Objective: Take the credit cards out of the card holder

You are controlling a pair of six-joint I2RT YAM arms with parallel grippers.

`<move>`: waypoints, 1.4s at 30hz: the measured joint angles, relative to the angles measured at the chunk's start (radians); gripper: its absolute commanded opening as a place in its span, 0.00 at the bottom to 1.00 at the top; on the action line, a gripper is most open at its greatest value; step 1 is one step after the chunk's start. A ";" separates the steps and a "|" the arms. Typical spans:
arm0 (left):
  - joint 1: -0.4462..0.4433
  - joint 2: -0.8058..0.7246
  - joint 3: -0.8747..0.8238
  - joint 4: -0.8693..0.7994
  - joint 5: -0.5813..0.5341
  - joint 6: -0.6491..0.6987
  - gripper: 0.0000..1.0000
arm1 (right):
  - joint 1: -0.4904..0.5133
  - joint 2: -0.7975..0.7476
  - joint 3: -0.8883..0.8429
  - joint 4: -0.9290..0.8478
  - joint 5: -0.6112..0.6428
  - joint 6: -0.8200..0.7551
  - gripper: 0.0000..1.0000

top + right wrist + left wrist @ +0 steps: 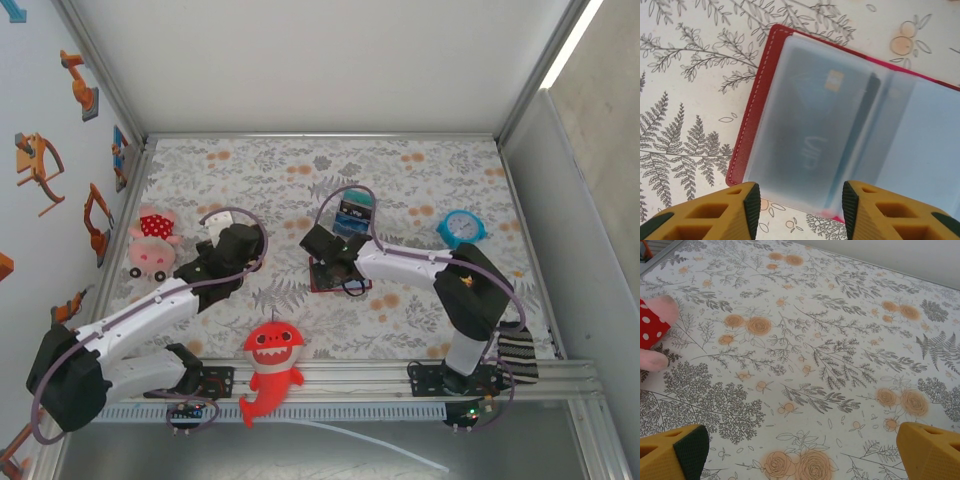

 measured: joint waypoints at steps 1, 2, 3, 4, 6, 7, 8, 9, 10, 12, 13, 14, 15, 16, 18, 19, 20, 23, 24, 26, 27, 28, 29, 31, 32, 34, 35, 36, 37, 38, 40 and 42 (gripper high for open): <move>0.000 0.003 0.000 0.000 0.001 0.000 0.97 | 0.001 0.006 0.002 -0.001 -0.005 0.000 0.49; 0.000 0.005 0.001 0.000 0.001 0.000 0.97 | 0.001 0.013 0.004 -0.001 -0.009 0.000 0.49; 0.000 0.005 0.002 0.000 0.002 0.000 0.97 | 0.001 0.022 0.006 -0.001 -0.013 0.000 0.52; 0.000 0.006 0.002 0.000 0.002 0.000 0.97 | 0.001 0.029 0.008 -0.001 -0.016 0.000 0.85; 0.000 0.006 0.004 0.003 0.002 0.000 0.97 | 0.001 0.048 0.011 0.000 -0.023 0.000 0.99; 0.000 0.006 0.004 0.004 0.002 0.000 0.97 | 0.001 0.053 0.011 -0.001 -0.025 -0.001 0.98; 0.000 0.006 0.004 0.004 0.002 0.000 0.97 | 0.001 0.058 0.011 -0.001 -0.030 -0.007 0.97; 0.000 0.006 0.004 0.004 0.003 0.000 0.97 | 0.001 0.062 0.011 0.000 -0.035 -0.008 0.96; 0.000 0.006 0.004 0.004 0.004 0.000 0.97 | 0.001 0.062 0.011 -0.001 -0.039 -0.008 0.95; 0.000 0.006 0.004 0.004 0.005 0.000 0.97 | 0.001 0.062 0.011 0.000 -0.039 -0.011 0.92; 0.000 0.006 0.004 0.004 0.005 0.000 0.97 | 0.001 0.062 0.011 0.000 -0.039 -0.012 0.90; 0.000 0.006 0.004 0.004 0.005 0.000 0.97 | 0.001 0.062 0.011 0.000 -0.039 -0.014 0.87; 0.000 0.006 0.004 0.004 0.005 0.000 0.97 | 0.001 0.062 0.011 0.000 -0.039 -0.016 0.84; 0.000 0.006 0.004 0.004 0.005 0.000 0.97 | 0.001 0.062 0.011 0.000 -0.039 -0.016 0.83; 0.000 0.006 0.004 0.004 0.005 0.000 0.97 | 0.001 0.062 0.011 0.000 -0.038 -0.017 0.81; 0.000 0.006 0.004 0.004 0.005 0.000 0.97 | 0.001 0.062 0.011 0.000 -0.037 -0.017 0.81; 0.000 0.006 0.004 0.004 0.005 0.000 0.97 | 0.001 0.062 0.011 0.000 -0.035 -0.017 0.80; 0.000 0.007 0.004 0.004 0.005 0.000 0.97 | 0.001 0.062 0.011 -0.001 -0.026 -0.021 0.75; 0.000 0.007 0.004 0.004 0.005 0.000 0.97 | 0.001 0.062 0.012 -0.002 -0.022 -0.023 0.75; 0.000 0.008 0.005 0.004 0.005 0.000 0.97 | 0.001 0.062 0.017 -0.008 -0.014 -0.023 0.76; 0.000 0.009 0.006 0.004 0.005 0.000 0.97 | 0.001 0.062 0.019 -0.009 -0.013 -0.023 0.77; 0.000 0.011 0.006 0.004 0.005 0.000 0.97 | 0.001 0.063 0.024 -0.010 -0.012 -0.024 0.77; 0.000 0.013 0.008 0.004 0.005 0.000 0.97 | 0.001 0.066 0.029 -0.011 -0.011 -0.025 0.77; 0.000 0.019 0.010 0.004 0.005 0.000 0.97 | 0.001 0.073 0.038 -0.011 -0.011 -0.026 0.77; 0.000 0.020 0.010 0.004 0.005 0.000 0.97 | 0.001 0.078 0.041 -0.011 -0.011 -0.026 0.77; 0.000 0.021 0.011 0.004 0.005 0.000 0.97 | 0.001 0.087 0.043 -0.011 -0.011 -0.026 0.76; 0.000 0.022 0.011 0.004 0.005 0.000 0.97 | 0.001 0.092 0.043 -0.011 -0.011 -0.026 0.75; 0.000 0.022 0.011 0.004 0.005 0.000 0.97 | 0.001 0.096 0.043 -0.011 -0.011 -0.026 0.74; 0.000 0.023 0.011 0.004 0.005 0.000 0.97 | 0.001 0.100 0.043 -0.011 -0.008 -0.026 0.72; 0.000 0.024 0.011 0.004 0.005 0.000 0.97 | 0.001 0.102 0.043 -0.011 -0.007 -0.026 0.70; 0.000 0.026 0.011 0.004 0.005 0.000 0.97 | 0.001 0.104 0.043 -0.011 -0.004 -0.027 0.66; 0.000 0.027 0.012 0.004 0.005 0.000 0.97 | 0.001 0.105 0.043 -0.010 -0.003 -0.027 0.61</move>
